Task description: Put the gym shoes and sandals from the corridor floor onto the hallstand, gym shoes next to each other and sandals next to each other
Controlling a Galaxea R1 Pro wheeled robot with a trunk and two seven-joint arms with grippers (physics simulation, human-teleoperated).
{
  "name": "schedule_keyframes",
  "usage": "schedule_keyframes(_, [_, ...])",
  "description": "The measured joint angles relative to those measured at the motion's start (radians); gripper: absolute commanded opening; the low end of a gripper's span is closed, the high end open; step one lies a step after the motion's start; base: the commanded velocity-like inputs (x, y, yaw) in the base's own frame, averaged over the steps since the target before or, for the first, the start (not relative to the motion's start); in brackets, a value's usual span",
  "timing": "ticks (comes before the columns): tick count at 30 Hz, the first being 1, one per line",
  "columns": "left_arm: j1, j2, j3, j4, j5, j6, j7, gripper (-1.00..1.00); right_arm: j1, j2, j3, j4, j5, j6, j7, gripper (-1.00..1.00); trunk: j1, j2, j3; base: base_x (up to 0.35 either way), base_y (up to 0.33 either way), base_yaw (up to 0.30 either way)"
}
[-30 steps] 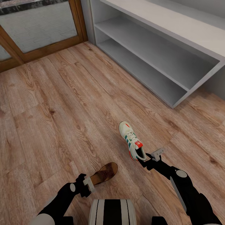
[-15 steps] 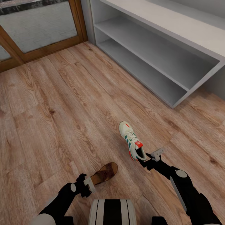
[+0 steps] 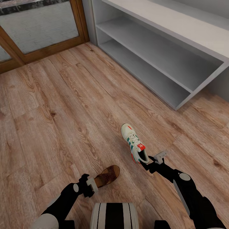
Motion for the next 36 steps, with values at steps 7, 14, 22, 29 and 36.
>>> schedule_keyframes(7, [-0.001, 0.001, 0.000, 0.007, 0.000, 0.000, 0.001, 1.00, 0.000, 0.000, 0.000, 0.000, 0.000, 0.000, 0.000, -1.00, 0.000, 0.000, 0.000, 0.000, 0.000, 0.000])
schedule_keyframes(14, [-0.001, 0.001, -0.001, 0.009, -0.002, 0.000, 0.000, -1.00, 0.000, -0.001, 0.000, 0.000, 0.000, 0.000, 0.000, -1.00, 0.000, 0.000, 0.000, 0.000, 0.000, 0.000])
schedule_keyframes(22, [0.000, 0.001, -0.001, 0.009, 0.002, 0.000, -0.002, -1.00, 0.000, -0.001, 0.000, 0.000, 0.001, 0.000, 0.000, -1.00, 0.000, 0.000, 0.000, 0.000, 0.000, 0.000])
schedule_keyframes(29, [0.006, 0.003, -0.001, 0.006, 0.009, 0.000, -0.006, -1.00, 0.000, -0.001, 0.000, 0.000, 0.000, 0.000, 0.000, -1.00, 0.000, 0.000, 0.000, 0.000, 0.000, 0.000])
schedule_keyframes(36, [0.014, 0.004, -0.002, -0.003, 0.000, -0.002, -0.007, -1.00, 0.000, -0.001, 0.000, 0.000, 0.001, 0.000, 0.000, -1.00, 0.000, 0.000, 0.000, 0.000, 0.000, 0.000])
